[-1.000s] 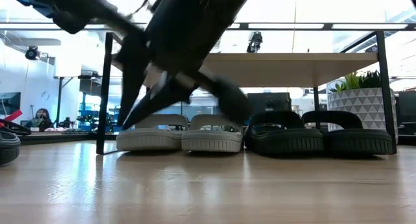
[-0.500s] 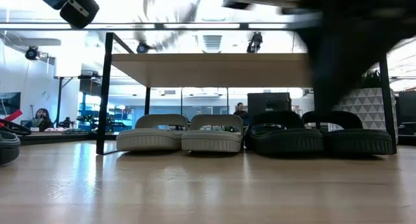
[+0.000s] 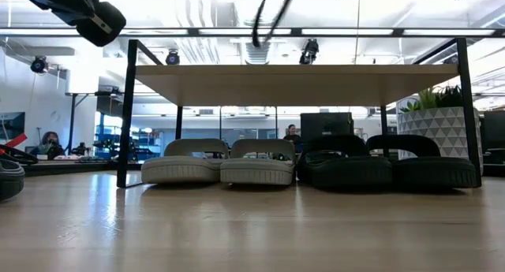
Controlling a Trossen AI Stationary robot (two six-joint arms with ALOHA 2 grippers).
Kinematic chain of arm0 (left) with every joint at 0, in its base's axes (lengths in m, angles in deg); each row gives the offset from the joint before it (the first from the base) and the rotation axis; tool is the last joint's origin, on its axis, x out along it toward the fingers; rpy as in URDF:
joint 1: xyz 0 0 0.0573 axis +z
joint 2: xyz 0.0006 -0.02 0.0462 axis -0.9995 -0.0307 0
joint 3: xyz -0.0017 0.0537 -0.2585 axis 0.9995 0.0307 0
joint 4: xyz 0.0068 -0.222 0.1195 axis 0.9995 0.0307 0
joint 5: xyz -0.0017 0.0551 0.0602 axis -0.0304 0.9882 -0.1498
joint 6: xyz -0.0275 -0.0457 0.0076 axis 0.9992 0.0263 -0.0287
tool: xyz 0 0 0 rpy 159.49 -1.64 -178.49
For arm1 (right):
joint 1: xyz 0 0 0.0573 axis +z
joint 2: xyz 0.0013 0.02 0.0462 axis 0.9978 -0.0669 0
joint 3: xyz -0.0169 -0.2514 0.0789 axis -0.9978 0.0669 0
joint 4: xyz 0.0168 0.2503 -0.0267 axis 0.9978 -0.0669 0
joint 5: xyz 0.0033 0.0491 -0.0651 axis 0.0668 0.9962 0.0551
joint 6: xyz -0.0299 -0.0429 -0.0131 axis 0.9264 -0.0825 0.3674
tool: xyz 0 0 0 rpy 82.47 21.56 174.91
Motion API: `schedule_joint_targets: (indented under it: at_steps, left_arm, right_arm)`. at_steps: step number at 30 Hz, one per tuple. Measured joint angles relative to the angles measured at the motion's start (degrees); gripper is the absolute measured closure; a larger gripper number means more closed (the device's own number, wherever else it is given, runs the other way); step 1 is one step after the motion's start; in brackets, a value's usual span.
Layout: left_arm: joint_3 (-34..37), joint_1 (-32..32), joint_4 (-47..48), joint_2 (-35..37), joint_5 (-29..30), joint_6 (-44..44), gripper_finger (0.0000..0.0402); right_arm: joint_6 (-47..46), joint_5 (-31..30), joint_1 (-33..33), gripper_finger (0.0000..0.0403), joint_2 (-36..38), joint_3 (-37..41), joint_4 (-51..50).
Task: Pick and place slides into the shelf
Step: Adjust the black slide under the shelf
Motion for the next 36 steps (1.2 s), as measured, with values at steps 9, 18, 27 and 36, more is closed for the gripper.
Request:
schedule_joint_targets:
  at_steps: [9,18,27,36]
  left_arm:
    - [0.04,0.00,0.13,-0.49,0.04,-0.26,0.0402]
    - [0.07,0.00,0.03,-1.61,0.11,-2.07,0.0402]
    - [0.09,0.00,0.13,-2.48,0.15,-2.12,0.0402]
    - [0.09,0.00,0.03,-2.47,0.15,-2.04,0.0402]
  right_arm:
    - [0.60,-2.97,-0.66,0.0394,-0.37,7.83,3.01]
    - [1.16,-6.53,-3.99,0.0394,0.33,9.56,3.33]
    - [2.94,-9.51,-5.18,0.0394,0.66,11.07,5.10]
    - [2.73,-10.42,-7.29,0.0394,0.66,15.34,5.19]
